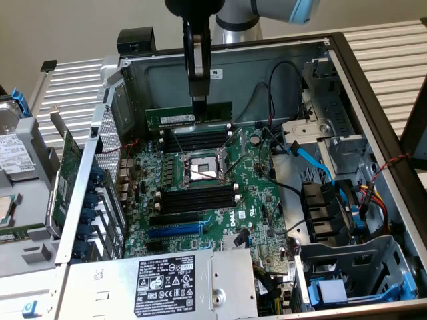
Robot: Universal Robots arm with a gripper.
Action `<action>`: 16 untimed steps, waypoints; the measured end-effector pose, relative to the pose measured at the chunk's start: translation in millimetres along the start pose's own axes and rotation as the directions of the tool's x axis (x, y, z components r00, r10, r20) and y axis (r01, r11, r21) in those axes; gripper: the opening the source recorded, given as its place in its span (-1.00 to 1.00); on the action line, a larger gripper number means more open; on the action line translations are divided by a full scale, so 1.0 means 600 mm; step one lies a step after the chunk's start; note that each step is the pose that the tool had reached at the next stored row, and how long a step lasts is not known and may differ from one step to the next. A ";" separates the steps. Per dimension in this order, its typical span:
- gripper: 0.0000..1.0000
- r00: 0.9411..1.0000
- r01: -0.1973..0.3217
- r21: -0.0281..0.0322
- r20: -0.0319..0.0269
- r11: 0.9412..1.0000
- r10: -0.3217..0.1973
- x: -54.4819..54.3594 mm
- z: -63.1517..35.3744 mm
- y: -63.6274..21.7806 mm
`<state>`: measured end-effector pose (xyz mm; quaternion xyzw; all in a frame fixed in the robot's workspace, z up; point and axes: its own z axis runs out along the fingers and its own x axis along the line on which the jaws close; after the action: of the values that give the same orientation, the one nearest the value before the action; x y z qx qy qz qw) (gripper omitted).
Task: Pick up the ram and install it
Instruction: 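Insert the ram into the slot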
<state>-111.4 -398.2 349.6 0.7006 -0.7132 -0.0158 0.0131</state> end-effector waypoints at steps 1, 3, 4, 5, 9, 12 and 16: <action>-0.75 1.000 0.000 0.000 0.000 1.000 0.000 0.000 0.001 0.000; -0.75 1.000 0.000 -0.001 0.000 1.000 0.000 0.000 0.003 0.000; -0.75 1.000 -0.001 -0.002 0.000 1.000 0.001 0.000 0.005 0.000; -0.75 1.000 -0.002 -0.002 0.000 1.000 0.002 0.000 0.007 0.000; -0.75 1.000 -0.002 -0.004 0.000 1.000 0.002 0.000 0.008 -0.001; -0.75 1.000 -0.002 -0.004 0.002 1.000 0.002 0.000 0.009 -0.001; -0.75 1.000 -0.002 -0.005 0.008 1.000 0.002 0.000 0.011 -0.001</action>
<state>-111.2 -398.5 342.9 0.6999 -0.7139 -0.0205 0.0119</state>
